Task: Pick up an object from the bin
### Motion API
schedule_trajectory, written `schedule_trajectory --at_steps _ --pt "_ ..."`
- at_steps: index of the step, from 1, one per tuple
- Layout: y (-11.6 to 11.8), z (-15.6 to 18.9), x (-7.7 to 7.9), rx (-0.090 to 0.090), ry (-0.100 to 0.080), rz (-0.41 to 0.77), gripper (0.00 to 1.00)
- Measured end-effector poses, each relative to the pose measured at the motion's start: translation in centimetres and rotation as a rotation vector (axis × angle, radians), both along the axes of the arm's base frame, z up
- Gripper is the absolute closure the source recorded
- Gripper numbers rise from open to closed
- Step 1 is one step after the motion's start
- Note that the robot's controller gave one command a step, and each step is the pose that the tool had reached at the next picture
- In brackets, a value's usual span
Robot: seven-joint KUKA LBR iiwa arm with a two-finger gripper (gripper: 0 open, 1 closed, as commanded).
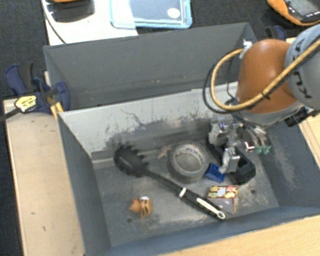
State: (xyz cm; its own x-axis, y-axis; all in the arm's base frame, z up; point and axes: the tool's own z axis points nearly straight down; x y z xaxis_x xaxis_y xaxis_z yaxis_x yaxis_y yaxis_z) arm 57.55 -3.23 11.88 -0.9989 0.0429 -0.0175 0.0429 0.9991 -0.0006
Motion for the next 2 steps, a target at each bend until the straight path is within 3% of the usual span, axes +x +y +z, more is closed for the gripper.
schedule_trajectory --at_steps 1,2 --pt "1.1 -1.1 0.0 0.0 0.014 0.033 0.0" --pt "2.2 -4.0 -0.2 0.001 0.017 -0.041 1.0"
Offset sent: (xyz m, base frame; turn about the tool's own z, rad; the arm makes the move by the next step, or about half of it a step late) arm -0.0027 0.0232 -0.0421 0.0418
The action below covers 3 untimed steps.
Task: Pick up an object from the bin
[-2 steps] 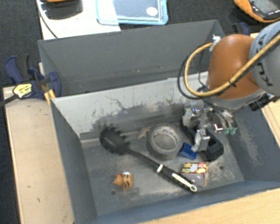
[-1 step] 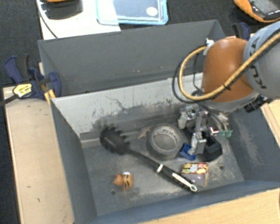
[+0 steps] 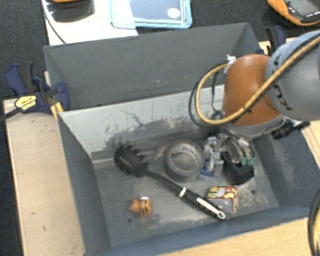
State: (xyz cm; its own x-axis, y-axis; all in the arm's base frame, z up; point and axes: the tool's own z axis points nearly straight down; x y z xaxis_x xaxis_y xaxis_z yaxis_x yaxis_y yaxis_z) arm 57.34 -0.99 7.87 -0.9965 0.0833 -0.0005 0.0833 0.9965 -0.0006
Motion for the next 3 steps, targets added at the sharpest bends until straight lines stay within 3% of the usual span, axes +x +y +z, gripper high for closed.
schedule_trajectory --at_steps 1,2,3 --pt "0.0 0.0 0.0 0.0 0.0 0.001 1.0" --pt "-0.8 6.0 -0.1 0.0 0.002 0.042 1.0" --pt "-0.4 12.7 -0.6 0.0 0.004 -0.037 1.0"
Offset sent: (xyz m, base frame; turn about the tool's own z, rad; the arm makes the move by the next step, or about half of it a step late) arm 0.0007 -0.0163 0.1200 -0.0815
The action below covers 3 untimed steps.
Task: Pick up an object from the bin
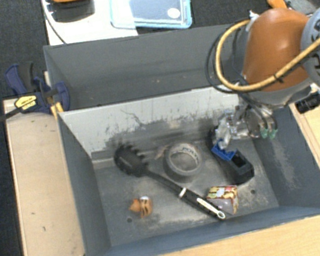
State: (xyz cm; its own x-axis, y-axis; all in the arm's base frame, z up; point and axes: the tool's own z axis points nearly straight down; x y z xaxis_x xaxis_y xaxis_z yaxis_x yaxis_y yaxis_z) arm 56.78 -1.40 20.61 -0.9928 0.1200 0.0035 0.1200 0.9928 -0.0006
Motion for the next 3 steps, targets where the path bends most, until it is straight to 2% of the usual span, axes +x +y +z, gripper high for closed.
schedule_trajectory --at_steps 1,2,3 --pt "-1.2 -4.5 1.1 -0.002 -0.009 0.225 1.0" --pt "-0.3 -5.4 1.2 -0.001 -0.003 0.207 1.0" --pt "-3.0 -10.4 -2.3 0.0 -0.013 0.306 1.0"
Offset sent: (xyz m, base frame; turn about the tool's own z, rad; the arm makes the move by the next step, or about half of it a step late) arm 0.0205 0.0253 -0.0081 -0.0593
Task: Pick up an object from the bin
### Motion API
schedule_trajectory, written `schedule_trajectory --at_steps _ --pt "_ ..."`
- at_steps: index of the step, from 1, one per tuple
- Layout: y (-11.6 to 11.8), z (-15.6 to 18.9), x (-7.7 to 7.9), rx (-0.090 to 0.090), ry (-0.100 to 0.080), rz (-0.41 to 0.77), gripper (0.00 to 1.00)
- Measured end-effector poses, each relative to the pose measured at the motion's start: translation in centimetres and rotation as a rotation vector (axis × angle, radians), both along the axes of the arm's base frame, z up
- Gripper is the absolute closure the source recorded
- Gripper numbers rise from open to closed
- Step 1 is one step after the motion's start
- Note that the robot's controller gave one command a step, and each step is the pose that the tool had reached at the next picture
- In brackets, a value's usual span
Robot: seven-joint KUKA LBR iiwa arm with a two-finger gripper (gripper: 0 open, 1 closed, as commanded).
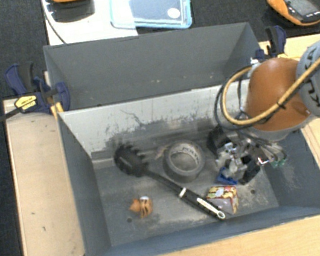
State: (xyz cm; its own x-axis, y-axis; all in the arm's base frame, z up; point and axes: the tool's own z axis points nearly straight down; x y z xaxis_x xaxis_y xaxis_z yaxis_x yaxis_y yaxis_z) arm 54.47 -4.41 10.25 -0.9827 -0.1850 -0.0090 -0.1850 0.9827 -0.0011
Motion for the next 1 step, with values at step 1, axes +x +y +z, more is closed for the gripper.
schedule_trajectory --at_steps 1 --pt "2.27 6.53 2.28 0.001 0.0 0.013 1.0"
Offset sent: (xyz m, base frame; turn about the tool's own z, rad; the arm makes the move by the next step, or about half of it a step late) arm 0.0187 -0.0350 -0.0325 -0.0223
